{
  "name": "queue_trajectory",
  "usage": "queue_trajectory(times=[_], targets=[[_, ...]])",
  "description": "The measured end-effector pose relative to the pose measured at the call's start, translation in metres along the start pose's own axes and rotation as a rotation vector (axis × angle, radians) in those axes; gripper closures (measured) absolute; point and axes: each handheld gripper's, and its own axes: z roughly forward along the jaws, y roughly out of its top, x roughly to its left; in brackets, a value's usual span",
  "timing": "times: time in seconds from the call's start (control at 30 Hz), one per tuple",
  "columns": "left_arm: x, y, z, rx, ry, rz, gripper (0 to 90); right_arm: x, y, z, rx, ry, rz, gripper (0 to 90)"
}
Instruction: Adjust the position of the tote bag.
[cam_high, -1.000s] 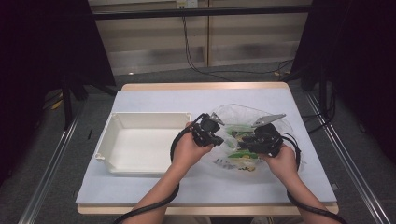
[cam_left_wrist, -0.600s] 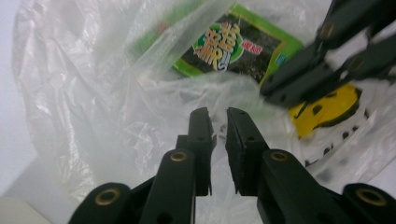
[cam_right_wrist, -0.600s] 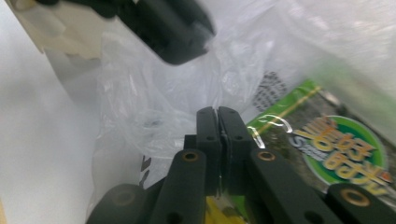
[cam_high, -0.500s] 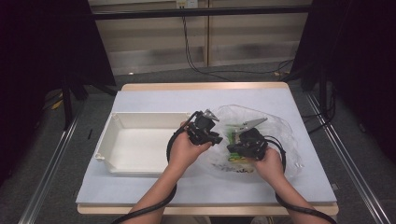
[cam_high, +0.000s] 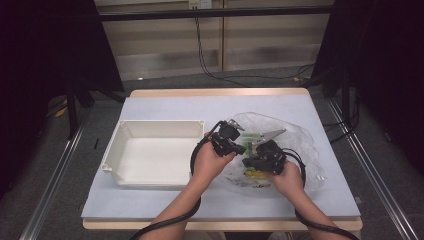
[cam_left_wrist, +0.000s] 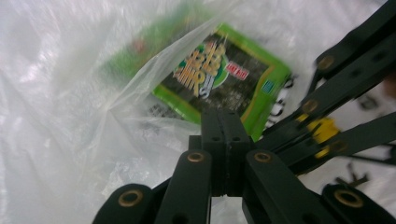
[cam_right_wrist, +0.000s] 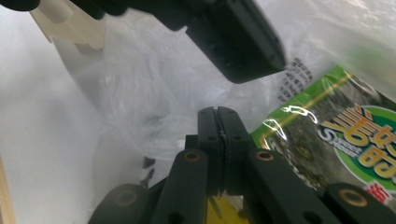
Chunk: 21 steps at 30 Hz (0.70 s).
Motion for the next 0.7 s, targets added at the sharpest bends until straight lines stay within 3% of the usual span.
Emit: queue_trajectory(times=[0.03, 0.2, 0.23, 0.4, 0.53, 0.63, 0.7], targets=[[-0.002, 0.000, 0.002, -0.003, 0.001, -0.016, 90.0, -0.001, -0.001, -0.002, -0.002, -0.003, 0.001, 85.9], [-0.004, 0.001, 0.005, 0.038, 0.010, 0.015, 90.0, -0.009, -0.005, -0.014, -0.027, -0.028, 0.030, 76.7], [-0.005, 0.001, 0.005, 0.037, 0.009, 0.001, 90.0, -0.012, -0.006, -0.018, -0.033, -0.036, 0.041, 76.4], [-0.007, -0.003, 0.000, 0.066, 0.029, 0.016, 90.0, -0.022, -0.013, -0.027, -0.022, -0.069, 0.057, 76.8], [-0.008, -0.010, -0.005, 0.069, 0.021, 0.011, 90.0, -0.020, -0.022, -0.028, -0.017, -0.046, 0.054, 76.0], [-0.009, -0.015, -0.006, 0.071, 0.024, 0.002, 90.0, -0.012, -0.027, -0.025, -0.012, 0.015, 0.029, 62.5], [-0.008, -0.017, -0.007, 0.087, 0.019, 0.017, 90.0, -0.006, -0.030, -0.022, -0.005, 0.027, 0.002, 60.8]])
